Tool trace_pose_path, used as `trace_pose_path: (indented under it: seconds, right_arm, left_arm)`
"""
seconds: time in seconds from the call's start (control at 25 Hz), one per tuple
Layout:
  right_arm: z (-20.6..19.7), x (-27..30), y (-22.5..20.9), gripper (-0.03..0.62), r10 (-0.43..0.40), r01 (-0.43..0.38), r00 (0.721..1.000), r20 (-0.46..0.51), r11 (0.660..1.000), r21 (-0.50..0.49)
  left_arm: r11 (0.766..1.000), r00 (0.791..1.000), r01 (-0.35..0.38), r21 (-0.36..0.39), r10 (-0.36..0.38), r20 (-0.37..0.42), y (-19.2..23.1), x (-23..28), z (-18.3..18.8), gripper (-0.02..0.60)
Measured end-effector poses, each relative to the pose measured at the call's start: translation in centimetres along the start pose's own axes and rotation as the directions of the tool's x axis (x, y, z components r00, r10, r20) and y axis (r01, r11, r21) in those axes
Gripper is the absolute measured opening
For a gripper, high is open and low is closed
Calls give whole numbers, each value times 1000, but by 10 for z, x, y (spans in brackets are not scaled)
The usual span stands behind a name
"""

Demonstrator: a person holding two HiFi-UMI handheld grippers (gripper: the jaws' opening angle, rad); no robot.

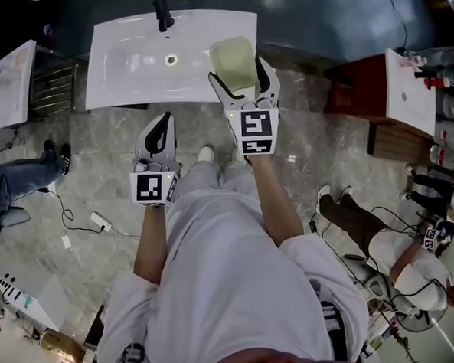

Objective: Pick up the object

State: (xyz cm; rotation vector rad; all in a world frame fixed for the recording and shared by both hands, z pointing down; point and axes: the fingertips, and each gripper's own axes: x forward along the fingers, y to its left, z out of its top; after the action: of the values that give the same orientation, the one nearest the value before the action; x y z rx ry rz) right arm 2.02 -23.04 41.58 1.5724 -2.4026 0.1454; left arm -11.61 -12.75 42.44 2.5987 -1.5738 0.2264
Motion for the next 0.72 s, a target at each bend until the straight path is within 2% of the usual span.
trace_pose_path:
  seconds: [0.2,0.36,0.52,0.72]
  right_arm:
    - [85,-56,-1,437,5,3,979,202,999,-39]
    - [130,-98,3,437,25,-16,947,319,999,-32]
    - [155,-129,4,436,27,-14,920,392,999,-35]
    - [165,-161,3,434,31,-15,900,435,999,-41]
  left_arm:
    - [1000,994,11,5,-12,110,-10,6,54,-2]
    - [999,976,37,29,-42,213,-25,8,103,-2]
    - [996,957,74,44,-83,278,-44,9,136,-2]
    - [993,941,110,38,-117,319,-69,2,152,-2]
